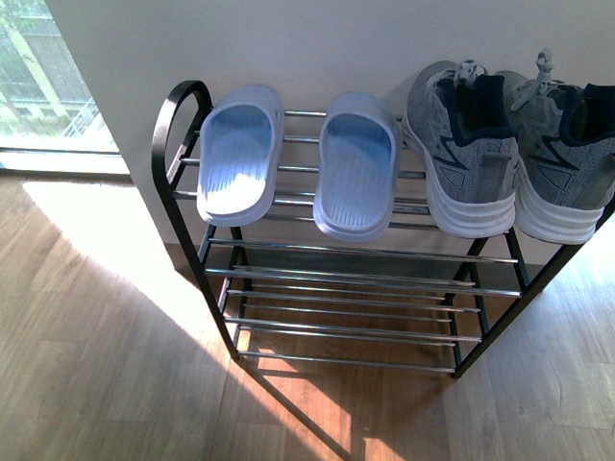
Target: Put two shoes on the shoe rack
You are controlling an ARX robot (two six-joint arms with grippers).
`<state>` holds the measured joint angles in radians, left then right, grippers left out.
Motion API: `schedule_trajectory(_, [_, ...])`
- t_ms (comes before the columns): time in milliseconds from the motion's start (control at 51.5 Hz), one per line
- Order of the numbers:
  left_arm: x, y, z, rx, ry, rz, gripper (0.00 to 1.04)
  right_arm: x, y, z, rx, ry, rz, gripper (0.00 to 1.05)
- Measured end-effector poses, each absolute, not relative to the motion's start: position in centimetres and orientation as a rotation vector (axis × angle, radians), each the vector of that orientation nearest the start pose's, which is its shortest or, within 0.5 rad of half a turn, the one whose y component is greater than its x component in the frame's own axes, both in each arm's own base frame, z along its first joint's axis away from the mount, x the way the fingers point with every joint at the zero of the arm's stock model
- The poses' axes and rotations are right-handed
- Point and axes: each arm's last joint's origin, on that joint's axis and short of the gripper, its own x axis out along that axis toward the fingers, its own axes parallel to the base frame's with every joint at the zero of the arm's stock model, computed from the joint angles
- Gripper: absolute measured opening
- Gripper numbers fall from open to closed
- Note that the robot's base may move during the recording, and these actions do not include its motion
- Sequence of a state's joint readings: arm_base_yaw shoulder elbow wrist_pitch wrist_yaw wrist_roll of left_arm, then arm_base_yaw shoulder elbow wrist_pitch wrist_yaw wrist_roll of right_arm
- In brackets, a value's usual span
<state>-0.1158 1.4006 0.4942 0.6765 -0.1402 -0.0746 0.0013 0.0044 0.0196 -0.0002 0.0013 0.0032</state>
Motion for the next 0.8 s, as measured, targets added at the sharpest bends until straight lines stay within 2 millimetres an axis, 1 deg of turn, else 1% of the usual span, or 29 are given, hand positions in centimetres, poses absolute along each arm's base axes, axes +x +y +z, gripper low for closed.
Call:
schedule_trajectory(58, [25.3,-1.5,18.6,-0.069,0.218,0.070,0.95,9.7,0.0,17.0,0.003,-0.015,0.000,0.96])
schedule_trajectory(136, [24.6,-0.8,18.6,-0.087,0.208,0.101,0.95,9.7,0.0,17.0,0.003,-0.015,0.000,0.96])
schedule_trajectory(194, [24.4,-0.3,18.6,-0.075,0.143,0.053,0.89,9.7,0.0,17.0,0.003,-0.015,0.000,0.96])
schedule_trajectory(252, [23.3,-0.1,18.2,-0.043,0.039,0.005,0.75,9.7,0.0,17.0,0.003,-0.015,0.001,0.96])
schedule_trajectory(291, [22.5,-0.1,18.1,-0.030,0.017,-0.005,0.66,9.7,0.0,17.0,0.003,-0.015,0.001,0.96])
schedule_trajectory(330, [21.9,-0.1,18.0,-0.024,0.011,-0.006,0.58,9.7,0.0,17.0,0.003,-0.015,0.000,0.96])
schedule_trajectory(466, [19.5,-0.1,17.5,-0.015,0.010,-0.005,0.26,9.7,0.0,17.0,0.003,-0.015,0.000,0.96])
schedule_trajectory(505, [18.9,-0.1,17.4,-0.014,0.011,-0.005,0.17,9.7,0.0,17.0,0.003,-0.015,0.001,0.96])
schedule_trajectory(563, [18.3,-0.1,17.1,-0.012,0.001,-0.005,0.07,9.7,0.0,17.0,0.003,-0.015,0.001,0.96])
schedule_trajectory(582, [18.1,-0.1,16.9,-0.012,-0.006,-0.005,0.01,9.7,0.0,17.0,0.003,-0.015,0.000,0.96])
schedule_trajectory(660, [17.1,-0.1,16.1,-0.010,0.021,-0.004,0.01,9.7,0.0,17.0,0.003,-0.015,0.000,0.96])
schedule_trajectory(796, [15.9,-0.1,16.3,-0.010,0.014,-0.005,0.01,9.7,0.0,17.0,0.003,-0.015,0.002,0.96])
